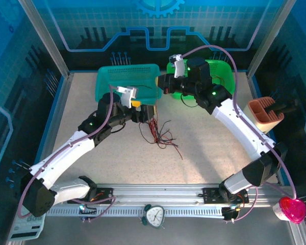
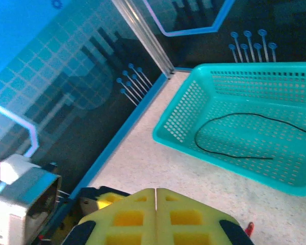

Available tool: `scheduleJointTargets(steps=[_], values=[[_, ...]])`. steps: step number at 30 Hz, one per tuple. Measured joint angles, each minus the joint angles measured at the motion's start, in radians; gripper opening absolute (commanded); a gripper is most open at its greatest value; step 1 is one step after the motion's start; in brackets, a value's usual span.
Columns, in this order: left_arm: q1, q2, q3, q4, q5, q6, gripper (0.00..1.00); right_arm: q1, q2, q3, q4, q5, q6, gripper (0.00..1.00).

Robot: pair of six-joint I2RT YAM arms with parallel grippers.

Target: Untangle the cables

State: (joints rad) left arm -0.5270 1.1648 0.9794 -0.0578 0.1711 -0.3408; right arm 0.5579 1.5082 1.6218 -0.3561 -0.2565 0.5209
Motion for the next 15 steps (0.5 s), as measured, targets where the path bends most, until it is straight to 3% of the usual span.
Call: scheduleJointTargets(steps=[7, 15], values=[[0.000, 0.023, 0.079, 0.029, 0.017, 0.011, 0.74, 0.035, -0.003, 0.068, 0.020, -0.036, 0.003, 0.00], [0.000, 0.084, 0.176, 0.074, 0.037, 0.030, 0.37, 0.040, -0.006, 0.129, 0.021, -0.056, 0.003, 0.00]])
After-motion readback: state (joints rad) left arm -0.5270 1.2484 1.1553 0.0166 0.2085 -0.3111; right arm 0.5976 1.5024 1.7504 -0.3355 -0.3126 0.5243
